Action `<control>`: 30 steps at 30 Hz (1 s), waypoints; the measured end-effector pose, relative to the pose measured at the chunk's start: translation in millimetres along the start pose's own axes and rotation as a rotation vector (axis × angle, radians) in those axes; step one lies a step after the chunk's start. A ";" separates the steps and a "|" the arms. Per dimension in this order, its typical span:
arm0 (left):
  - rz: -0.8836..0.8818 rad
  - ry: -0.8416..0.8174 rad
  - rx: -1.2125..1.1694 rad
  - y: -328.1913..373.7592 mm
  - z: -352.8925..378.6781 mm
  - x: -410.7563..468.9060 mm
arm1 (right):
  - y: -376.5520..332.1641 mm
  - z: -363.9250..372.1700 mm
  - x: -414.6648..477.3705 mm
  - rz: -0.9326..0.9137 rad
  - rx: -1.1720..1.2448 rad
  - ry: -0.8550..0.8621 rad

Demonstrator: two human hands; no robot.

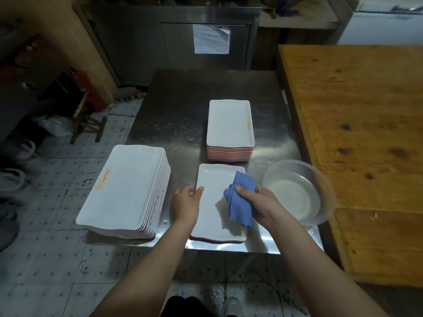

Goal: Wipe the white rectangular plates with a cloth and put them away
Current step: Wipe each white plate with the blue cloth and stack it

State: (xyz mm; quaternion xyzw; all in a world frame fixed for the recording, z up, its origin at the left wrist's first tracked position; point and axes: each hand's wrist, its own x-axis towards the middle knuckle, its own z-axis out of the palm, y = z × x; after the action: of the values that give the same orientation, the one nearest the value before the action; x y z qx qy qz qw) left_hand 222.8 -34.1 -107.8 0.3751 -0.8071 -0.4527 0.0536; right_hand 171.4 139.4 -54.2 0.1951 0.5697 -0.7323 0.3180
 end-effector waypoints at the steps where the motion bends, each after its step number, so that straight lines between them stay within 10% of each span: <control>1: -0.008 -0.002 -0.038 5.6 -2.3 1.5 | -3.0 -0.6 1.1 -0.011 0.012 -0.006; 30: 0.175 -0.144 0.138 144.9 15.3 174.5 | -123.8 42.9 92.2 -0.130 -0.012 0.215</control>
State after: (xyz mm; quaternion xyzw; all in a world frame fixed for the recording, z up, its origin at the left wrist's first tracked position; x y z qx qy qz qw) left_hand 11.1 -92.9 -49.2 0.2726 -0.8677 -0.4155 0.0088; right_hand 23.0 94.2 -14.2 0.2335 0.6162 -0.7228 0.2081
